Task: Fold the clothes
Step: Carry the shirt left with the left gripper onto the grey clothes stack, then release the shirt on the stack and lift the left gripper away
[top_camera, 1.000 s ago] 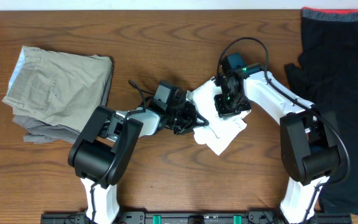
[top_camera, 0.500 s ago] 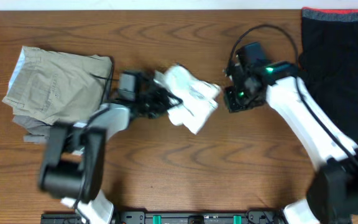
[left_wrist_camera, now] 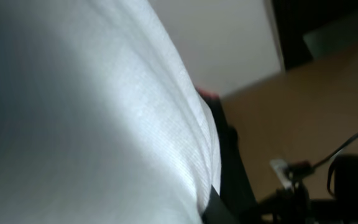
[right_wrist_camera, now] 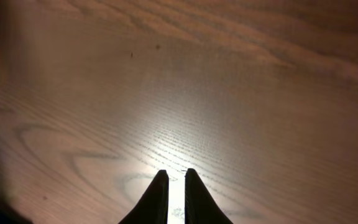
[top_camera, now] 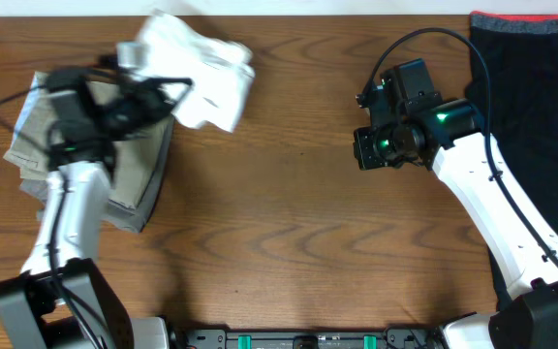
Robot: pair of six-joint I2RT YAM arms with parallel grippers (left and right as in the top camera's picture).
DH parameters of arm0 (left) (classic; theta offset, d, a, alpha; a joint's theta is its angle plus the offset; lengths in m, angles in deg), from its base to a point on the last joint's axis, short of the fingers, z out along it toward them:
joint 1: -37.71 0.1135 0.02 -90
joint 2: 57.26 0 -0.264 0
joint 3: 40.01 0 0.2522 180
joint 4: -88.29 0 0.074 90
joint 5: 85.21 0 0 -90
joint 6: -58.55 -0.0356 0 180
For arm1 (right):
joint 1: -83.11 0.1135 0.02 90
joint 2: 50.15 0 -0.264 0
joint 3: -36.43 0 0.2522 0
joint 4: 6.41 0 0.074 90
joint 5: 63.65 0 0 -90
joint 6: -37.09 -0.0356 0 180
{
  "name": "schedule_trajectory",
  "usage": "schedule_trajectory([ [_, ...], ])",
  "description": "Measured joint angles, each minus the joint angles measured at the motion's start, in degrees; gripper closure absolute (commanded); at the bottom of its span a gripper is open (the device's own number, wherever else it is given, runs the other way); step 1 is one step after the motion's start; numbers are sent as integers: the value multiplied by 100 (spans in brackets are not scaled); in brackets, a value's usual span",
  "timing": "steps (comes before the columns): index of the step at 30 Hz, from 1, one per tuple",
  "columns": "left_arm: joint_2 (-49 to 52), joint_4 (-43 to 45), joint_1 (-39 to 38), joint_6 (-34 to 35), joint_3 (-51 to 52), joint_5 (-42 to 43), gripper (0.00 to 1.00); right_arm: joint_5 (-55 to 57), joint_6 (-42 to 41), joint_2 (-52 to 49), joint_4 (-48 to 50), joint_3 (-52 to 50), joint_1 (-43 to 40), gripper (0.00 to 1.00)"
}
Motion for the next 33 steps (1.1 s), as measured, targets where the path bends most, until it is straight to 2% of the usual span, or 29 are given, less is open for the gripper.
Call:
schedule_trajectory([
  [9, 9, -20, 2100, -319, -188, 579, 94, -118, -133, 0, -284, 0, 0, 92],
  [12, 142, -11, 2544, -472, -188, 673, 94, -136, -227, 0, -286, 0, 0, 93],
  [24, 2149, -42, 2712, -922, -195, 761, 93, -315, -448, 0, -415, 0, 0, 94],
  [27, 2529, -72, 2833, -997, -195, 782, 86, -334, -470, 0, -435, 0, 0, 94],
  [28, 2636, -120, 2876, -1016, -195, 785, 81, -341, -483, 0, -433, 0, 0, 94],
  [29, 2732, -157, 2914, -1023, -195, 787, 65, -343, -487, 0, -433, 0, 0, 94],
  [30, 2811, -177, 2944, -1071, -195, 780, 15, -345, -498, 0, -435, 0, 0, 94],
  [31, 2876, -219, 2975, -1064, -195, 778, 2, -345, -505, 0, -435, 0, 0, 94],
  [33, 2907, -258, 2999, -1049, -195, 782, 2, -348, -507, 0, -435, 0, 0, 94],
])
